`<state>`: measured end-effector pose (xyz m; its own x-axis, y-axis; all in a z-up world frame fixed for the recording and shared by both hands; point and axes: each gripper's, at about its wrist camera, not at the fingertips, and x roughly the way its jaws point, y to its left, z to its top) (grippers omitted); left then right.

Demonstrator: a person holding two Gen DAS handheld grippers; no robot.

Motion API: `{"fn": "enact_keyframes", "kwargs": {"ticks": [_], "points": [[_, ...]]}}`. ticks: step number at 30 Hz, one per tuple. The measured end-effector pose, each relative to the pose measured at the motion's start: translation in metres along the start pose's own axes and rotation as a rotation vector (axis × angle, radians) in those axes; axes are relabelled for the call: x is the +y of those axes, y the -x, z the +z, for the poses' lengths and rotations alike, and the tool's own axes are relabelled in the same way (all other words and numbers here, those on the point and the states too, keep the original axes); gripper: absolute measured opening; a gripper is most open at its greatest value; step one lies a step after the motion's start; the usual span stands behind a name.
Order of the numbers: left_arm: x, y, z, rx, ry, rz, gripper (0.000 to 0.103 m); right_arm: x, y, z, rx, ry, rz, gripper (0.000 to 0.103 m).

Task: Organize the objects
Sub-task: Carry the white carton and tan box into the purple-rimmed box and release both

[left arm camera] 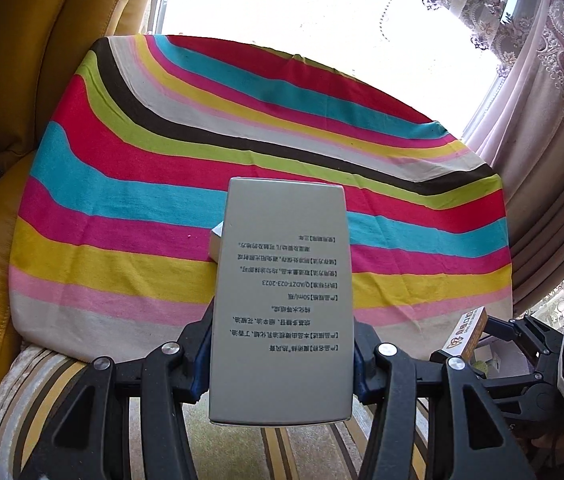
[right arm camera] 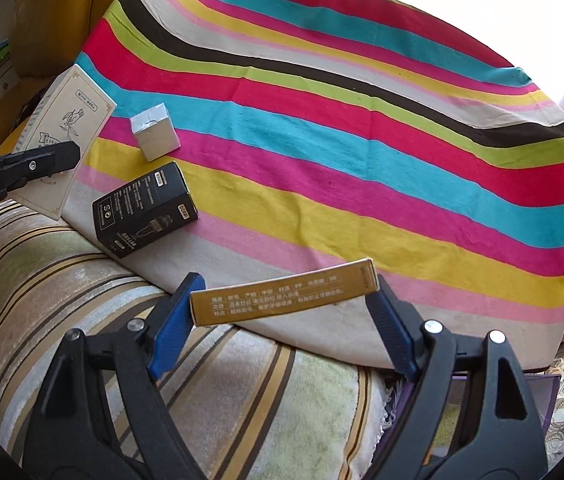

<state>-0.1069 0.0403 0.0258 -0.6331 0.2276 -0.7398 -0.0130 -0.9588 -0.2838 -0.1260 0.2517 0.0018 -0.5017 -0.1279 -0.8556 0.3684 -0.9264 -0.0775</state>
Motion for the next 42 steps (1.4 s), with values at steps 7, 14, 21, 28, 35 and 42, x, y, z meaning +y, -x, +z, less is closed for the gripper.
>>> {"fn": "enact_keyframes", "kwargs": {"ticks": [7,14,21,28,35,42], "points": [[-0.033,0.002,-0.01,0.024,-0.047,-0.066,0.053,-0.017,0.026,-0.026,-0.015,-0.073,-0.058,0.084],[-0.072,0.004,-0.019,0.043,-0.118,-0.118,0.053,-0.039,0.05,-0.051,-0.039,-0.147,-0.083,0.084],[-0.116,0.005,-0.032,0.071,-0.21,-0.18,0.053,-0.066,0.074,-0.076,-0.058,-0.217,-0.103,0.084],[-0.158,0.002,-0.044,0.115,-0.278,-0.245,0.053,-0.105,0.096,-0.103,-0.078,-0.311,-0.149,0.084],[-0.204,-0.005,-0.056,0.153,-0.365,-0.307,0.053,-0.149,0.113,-0.131,-0.094,-0.422,-0.222,0.084],[-0.246,-0.017,-0.065,0.183,-0.438,-0.357,0.053,-0.182,0.123,-0.155,-0.096,-0.499,-0.283,0.084]]}}
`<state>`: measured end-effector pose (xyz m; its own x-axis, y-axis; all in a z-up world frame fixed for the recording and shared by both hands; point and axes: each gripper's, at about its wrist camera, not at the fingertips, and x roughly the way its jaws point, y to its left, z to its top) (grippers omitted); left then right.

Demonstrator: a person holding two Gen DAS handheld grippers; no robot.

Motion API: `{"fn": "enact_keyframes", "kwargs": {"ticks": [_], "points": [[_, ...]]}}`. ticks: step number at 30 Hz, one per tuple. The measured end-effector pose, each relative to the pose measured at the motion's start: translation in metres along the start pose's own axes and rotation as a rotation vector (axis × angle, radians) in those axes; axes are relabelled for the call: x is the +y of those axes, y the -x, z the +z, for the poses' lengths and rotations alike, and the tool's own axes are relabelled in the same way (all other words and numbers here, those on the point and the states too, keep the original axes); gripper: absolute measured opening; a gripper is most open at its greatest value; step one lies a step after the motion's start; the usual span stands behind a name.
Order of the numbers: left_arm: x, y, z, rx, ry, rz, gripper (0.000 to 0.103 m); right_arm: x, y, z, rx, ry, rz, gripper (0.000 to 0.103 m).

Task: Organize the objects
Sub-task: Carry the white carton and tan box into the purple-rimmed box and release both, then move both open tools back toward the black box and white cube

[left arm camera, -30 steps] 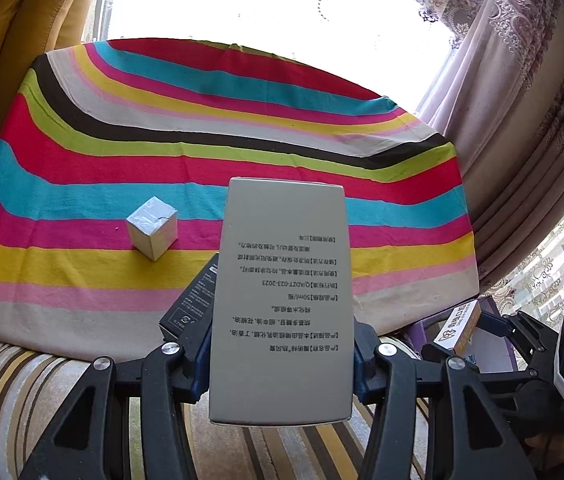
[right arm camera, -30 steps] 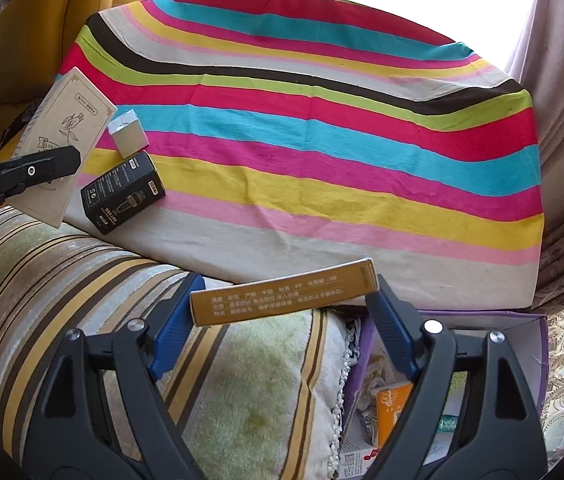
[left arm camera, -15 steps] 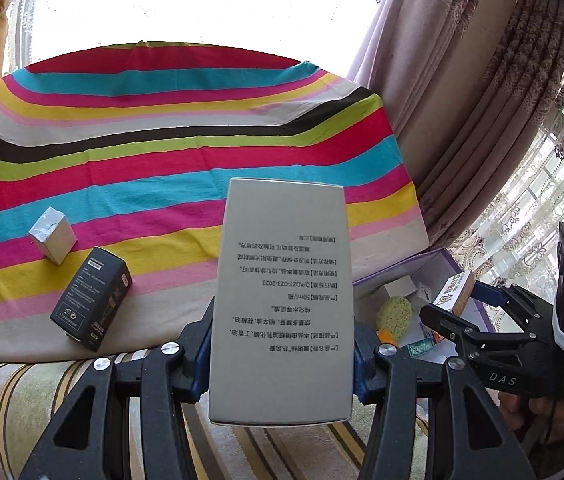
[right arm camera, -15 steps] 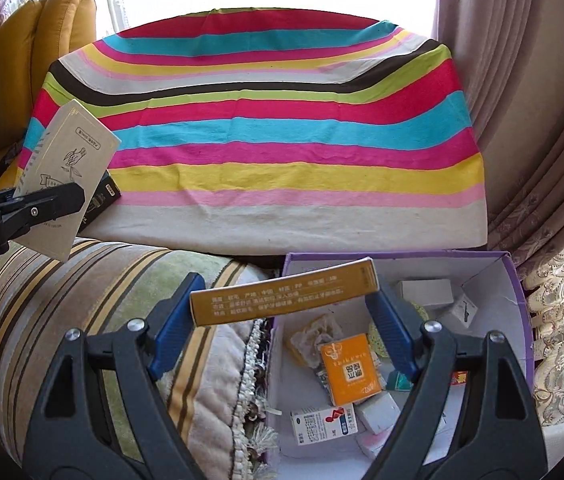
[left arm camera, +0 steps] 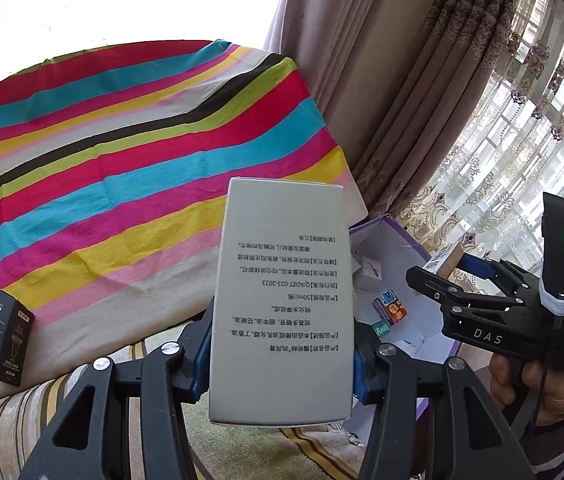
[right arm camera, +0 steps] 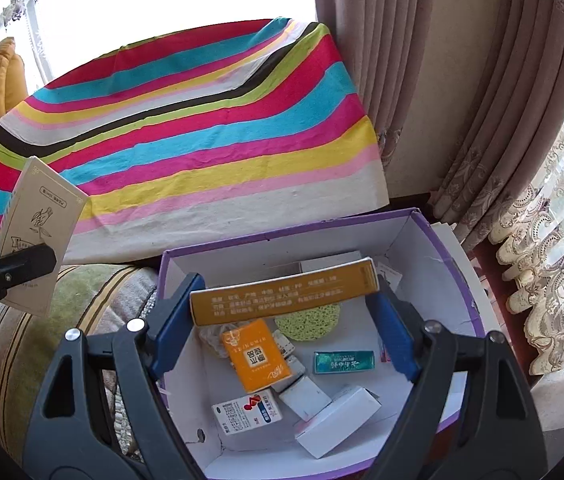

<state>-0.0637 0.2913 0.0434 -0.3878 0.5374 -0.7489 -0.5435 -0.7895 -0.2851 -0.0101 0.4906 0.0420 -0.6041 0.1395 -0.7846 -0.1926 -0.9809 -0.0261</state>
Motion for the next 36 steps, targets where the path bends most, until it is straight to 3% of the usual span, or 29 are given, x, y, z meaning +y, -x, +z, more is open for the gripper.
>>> {"fn": "enact_keyframes", "kwargs": {"ticks": [7,12,16,36], "points": [[-0.025,-0.026,0.012,0.037,-0.073,-0.055,0.053,-0.03,-0.001,-0.004,-0.004,-0.07,-0.054,0.084],[-0.039,-0.041,0.019,0.06,-0.125,-0.056,0.056,-0.042,-0.005,-0.005,0.004,-0.11,-0.071,0.085],[-0.033,-0.042,0.022,0.061,-0.091,-0.047,0.066,-0.045,-0.009,-0.005,0.02,-0.122,-0.076,0.088],[0.006,-0.011,0.014,-0.005,0.032,-0.031,0.067,-0.025,-0.008,-0.004,0.034,-0.069,-0.06,0.09]]}}
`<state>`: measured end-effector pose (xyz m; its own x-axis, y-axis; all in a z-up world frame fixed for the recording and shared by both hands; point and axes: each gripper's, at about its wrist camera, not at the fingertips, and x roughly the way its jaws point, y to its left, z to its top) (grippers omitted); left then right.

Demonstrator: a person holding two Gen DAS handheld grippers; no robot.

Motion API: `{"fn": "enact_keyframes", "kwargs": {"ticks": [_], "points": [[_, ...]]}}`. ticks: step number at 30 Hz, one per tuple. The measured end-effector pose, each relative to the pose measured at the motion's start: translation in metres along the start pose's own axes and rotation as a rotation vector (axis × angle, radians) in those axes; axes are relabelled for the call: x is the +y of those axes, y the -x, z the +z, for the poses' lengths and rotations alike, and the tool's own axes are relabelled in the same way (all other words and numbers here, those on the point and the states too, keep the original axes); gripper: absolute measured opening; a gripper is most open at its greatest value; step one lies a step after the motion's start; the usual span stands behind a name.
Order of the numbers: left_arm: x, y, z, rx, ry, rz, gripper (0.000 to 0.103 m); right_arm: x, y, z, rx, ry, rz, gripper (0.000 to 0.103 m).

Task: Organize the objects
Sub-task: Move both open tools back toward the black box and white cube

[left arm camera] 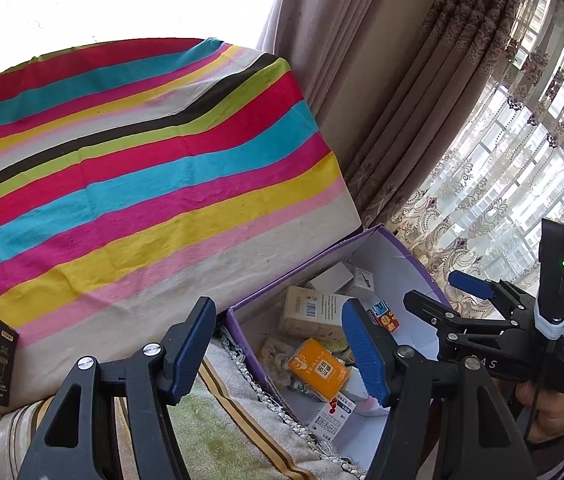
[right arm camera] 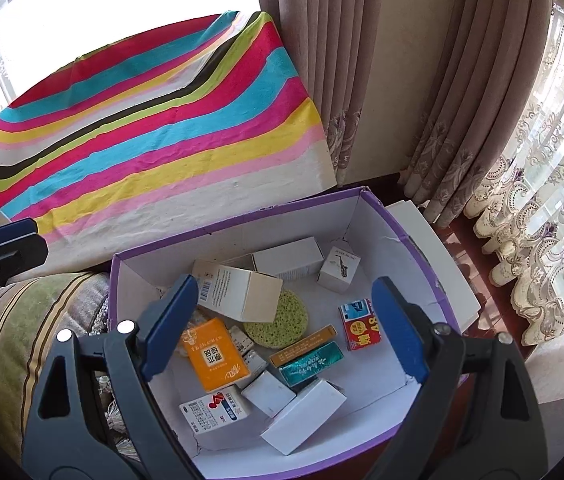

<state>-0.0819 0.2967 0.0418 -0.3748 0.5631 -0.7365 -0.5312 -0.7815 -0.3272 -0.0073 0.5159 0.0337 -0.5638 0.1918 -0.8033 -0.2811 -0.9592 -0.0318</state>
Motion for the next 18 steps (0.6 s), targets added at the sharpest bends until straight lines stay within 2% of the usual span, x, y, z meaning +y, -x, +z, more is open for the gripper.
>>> {"fn": "enact_keyframes", "kwargs": {"ticks": [18], "points": [[0.069,0.045,-0.019,-0.068,0.173,0.041,0.067,0.074,0.017,0.007,-0.016,0.136,0.076,0.091]]}}
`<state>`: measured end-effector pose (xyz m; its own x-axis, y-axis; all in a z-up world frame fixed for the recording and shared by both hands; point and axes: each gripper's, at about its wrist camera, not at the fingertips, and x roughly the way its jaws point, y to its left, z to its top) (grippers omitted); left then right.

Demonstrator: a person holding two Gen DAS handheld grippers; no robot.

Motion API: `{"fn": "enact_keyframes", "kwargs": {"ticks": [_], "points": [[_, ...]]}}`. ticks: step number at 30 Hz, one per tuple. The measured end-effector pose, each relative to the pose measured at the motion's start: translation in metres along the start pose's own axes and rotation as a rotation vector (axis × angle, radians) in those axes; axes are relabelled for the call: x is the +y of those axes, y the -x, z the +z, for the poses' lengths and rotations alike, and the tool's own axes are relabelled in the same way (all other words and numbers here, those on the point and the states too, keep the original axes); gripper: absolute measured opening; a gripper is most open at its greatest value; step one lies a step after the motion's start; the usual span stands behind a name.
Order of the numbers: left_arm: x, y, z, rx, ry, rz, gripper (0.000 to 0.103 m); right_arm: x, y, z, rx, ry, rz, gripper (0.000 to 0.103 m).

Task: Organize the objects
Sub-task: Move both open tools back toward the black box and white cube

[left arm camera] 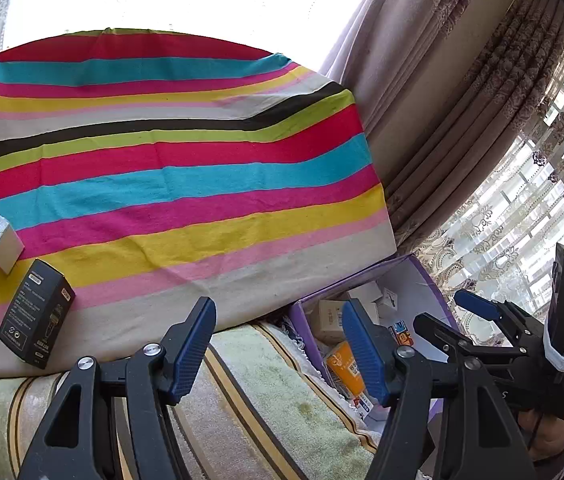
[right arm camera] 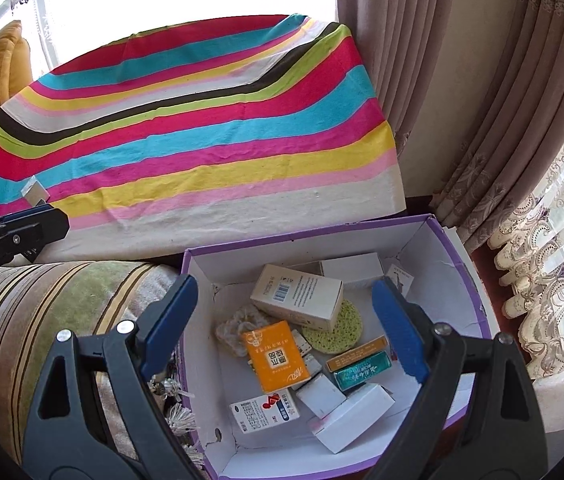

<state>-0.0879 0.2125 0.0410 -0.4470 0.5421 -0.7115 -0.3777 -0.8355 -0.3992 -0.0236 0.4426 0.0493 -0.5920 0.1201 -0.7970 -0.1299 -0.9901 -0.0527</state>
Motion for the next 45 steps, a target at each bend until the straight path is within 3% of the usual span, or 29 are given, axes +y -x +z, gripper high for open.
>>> {"fn": "enact_keyframes", "kwargs": {"ticks": [10,23,37,45], "points": [[0.04,0.029,-0.006,-0.037,0.077,0.033,0.067,0.042,0.017,0.009,-0.025,0.081,0.052,0.091],[0.123,0.087,-0.028,-0.094,0.183,0.154,0.067,0.101,0.048,0.017,-0.078,0.178,0.129,0.093],[0.185,0.102,-0.032,-0.059,0.248,0.243,0.067,0.201,0.014,0.025,-0.005,0.338,0.257,0.093],[0.209,0.103,-0.031,-0.039,0.301,0.262,0.067,0.262,-0.022,0.022,0.069,0.524,0.356,0.093]]}}
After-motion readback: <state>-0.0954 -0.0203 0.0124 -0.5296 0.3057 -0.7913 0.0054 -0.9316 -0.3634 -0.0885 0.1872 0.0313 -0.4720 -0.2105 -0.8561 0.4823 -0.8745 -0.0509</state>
